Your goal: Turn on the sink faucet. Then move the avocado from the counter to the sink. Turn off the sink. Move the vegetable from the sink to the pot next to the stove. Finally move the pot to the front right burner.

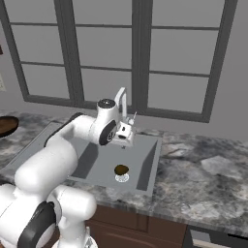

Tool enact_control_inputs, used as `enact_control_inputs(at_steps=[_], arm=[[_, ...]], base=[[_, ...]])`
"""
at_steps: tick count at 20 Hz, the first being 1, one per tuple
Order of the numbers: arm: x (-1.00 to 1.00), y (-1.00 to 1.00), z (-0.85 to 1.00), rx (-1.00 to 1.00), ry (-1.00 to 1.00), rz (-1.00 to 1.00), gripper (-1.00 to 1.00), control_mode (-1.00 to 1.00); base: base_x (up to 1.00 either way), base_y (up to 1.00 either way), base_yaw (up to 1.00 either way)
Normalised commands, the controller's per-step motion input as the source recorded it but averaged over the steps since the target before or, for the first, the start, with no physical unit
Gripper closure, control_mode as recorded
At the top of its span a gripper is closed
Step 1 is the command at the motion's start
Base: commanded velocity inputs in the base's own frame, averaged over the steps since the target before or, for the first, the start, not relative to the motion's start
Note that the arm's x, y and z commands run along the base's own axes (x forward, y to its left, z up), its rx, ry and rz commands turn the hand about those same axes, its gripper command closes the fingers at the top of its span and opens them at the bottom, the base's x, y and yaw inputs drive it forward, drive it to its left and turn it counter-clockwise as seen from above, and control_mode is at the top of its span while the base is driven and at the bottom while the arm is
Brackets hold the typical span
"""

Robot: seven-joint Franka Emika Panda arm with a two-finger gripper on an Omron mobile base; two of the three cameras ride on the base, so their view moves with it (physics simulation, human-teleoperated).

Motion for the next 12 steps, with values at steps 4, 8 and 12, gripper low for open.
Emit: enact_control_inputs(at_steps=[4, 8, 12], arm=[[0.01, 0.12, -0.52, 0.0, 0.09, -0.1, -1.0, -1.0], [0.04, 0.21, -0.44, 0.0, 0.04, -0.11, -1.0, -1.0], [0.03, 0.11, -0.35, 0.0, 0.0, -0.09, -1.0, -1.0]], base=[[0.0, 0.0, 0.0], [0.0, 0.0, 0.0], [0.0, 0.0, 0.0]])
